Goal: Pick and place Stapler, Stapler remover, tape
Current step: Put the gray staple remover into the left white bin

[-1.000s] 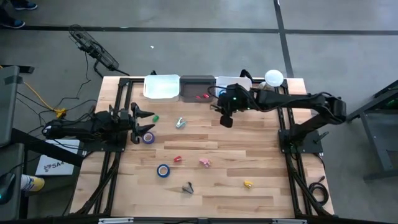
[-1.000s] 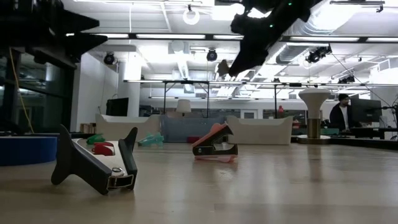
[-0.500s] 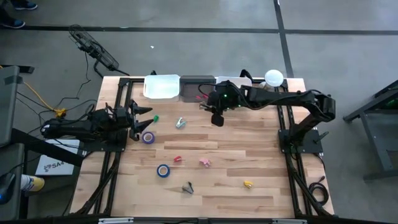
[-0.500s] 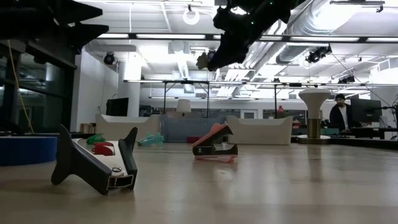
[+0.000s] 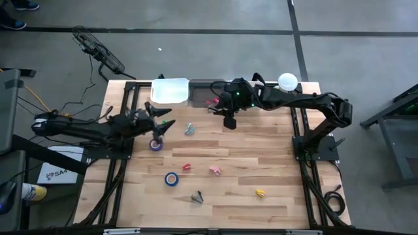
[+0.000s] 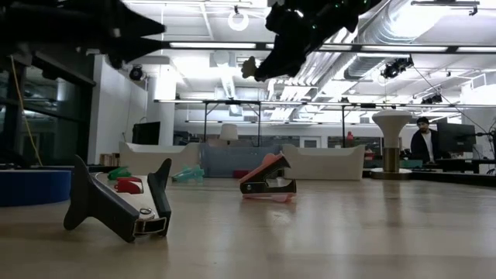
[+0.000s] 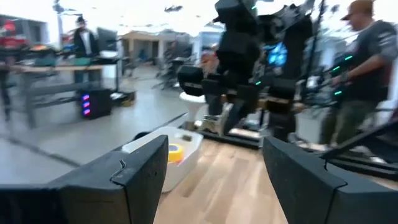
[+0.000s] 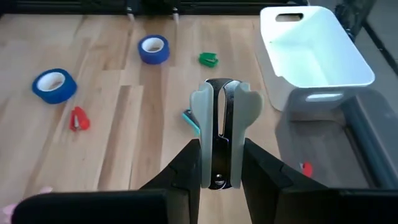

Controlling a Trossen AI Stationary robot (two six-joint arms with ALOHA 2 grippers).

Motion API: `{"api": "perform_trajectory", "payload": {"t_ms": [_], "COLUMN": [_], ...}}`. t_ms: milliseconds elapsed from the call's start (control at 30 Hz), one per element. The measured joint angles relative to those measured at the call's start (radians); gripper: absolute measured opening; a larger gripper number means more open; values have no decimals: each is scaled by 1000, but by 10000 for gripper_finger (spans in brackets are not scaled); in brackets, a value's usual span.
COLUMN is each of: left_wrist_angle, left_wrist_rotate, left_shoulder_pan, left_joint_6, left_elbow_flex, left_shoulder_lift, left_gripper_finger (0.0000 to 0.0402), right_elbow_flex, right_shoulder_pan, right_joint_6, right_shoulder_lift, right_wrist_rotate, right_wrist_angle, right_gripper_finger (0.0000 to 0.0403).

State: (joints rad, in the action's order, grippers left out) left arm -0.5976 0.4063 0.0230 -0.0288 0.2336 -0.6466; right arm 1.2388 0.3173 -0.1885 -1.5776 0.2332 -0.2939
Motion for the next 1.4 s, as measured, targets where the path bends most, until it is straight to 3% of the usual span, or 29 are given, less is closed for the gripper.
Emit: {"api": "perform_trajectory", "payload": {"t_ms": [100,400,500,700,867,1400], "left_wrist_angle": [4,39,58,91,74,77], "left_wrist_rotate": [-7,-307,-373,-406,-585,-572], "left_shoulder_pan": [-47,-239,-270,-278,-278,-278], "left_joint_6": [8,-22,-79,-105,-125,-173], "left_elbow_flex": [89,303,348,364,364,363], "left_shoulder_lift": [-123,-405,-439,-454,-453,-453], "left_gripper_finger": [259,259,259,259,259,259], "right_elbow_flex": [0,0,0,0,0,0], "right_shoulder_pan": [9,44,56,63,63,63], "right_joint_6": [-14,-30,-38,-63,-72,-15], "right_shoulder_lift": [0,0,0,0,0,0], "right_wrist_rotate": [33,140,167,213,239,222], "right_wrist_angle": [15,88,88,97,144,205], "right_gripper_finger": [76,76,76,76,76,76]}}
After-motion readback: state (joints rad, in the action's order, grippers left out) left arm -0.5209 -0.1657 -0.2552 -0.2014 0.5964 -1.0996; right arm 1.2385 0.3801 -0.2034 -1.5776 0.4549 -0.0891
